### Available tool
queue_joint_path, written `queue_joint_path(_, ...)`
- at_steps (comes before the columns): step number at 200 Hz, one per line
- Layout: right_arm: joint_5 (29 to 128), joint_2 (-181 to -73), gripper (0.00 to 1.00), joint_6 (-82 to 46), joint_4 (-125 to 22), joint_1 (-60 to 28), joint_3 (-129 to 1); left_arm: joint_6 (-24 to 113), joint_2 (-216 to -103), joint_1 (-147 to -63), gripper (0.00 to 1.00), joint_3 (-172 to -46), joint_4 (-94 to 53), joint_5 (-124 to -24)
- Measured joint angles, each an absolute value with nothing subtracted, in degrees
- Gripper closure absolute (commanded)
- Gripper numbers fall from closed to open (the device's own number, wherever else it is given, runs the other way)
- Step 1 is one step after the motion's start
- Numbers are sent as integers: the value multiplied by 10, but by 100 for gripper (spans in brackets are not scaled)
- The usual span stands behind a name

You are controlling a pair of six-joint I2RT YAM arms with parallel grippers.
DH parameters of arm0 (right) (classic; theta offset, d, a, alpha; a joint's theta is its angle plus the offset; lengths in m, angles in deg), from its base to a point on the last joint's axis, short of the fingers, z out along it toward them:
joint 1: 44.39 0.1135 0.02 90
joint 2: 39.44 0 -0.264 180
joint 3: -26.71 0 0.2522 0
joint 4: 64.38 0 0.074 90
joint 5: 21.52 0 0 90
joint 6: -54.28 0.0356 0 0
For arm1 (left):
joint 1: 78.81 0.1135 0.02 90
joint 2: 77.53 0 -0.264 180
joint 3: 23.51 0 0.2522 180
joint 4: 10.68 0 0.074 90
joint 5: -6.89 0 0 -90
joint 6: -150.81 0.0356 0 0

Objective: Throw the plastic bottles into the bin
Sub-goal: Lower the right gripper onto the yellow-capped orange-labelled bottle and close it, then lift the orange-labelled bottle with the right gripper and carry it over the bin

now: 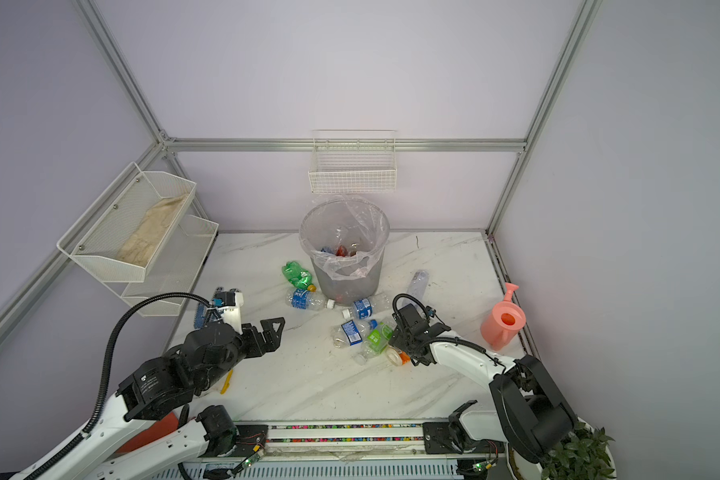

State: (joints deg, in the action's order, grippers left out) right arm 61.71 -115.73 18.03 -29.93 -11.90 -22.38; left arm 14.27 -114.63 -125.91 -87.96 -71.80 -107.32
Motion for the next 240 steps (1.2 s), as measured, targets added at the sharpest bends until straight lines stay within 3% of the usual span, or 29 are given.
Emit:
queue_joint_path(135, 630, -1130, 81, 195, -337, -119, -208, 143, -1137, -1259, 0, -880, -722, -1075)
queue_joint_path(154, 630, -1123, 100, 195, -336, -119, -205, 143, -1137, -1259, 0, -880, -723, -1075)
queue_joint_path(240, 613, -993, 100, 150, -251, -119, -269, 143, -1136, -1259, 0, -880, -734, -1074)
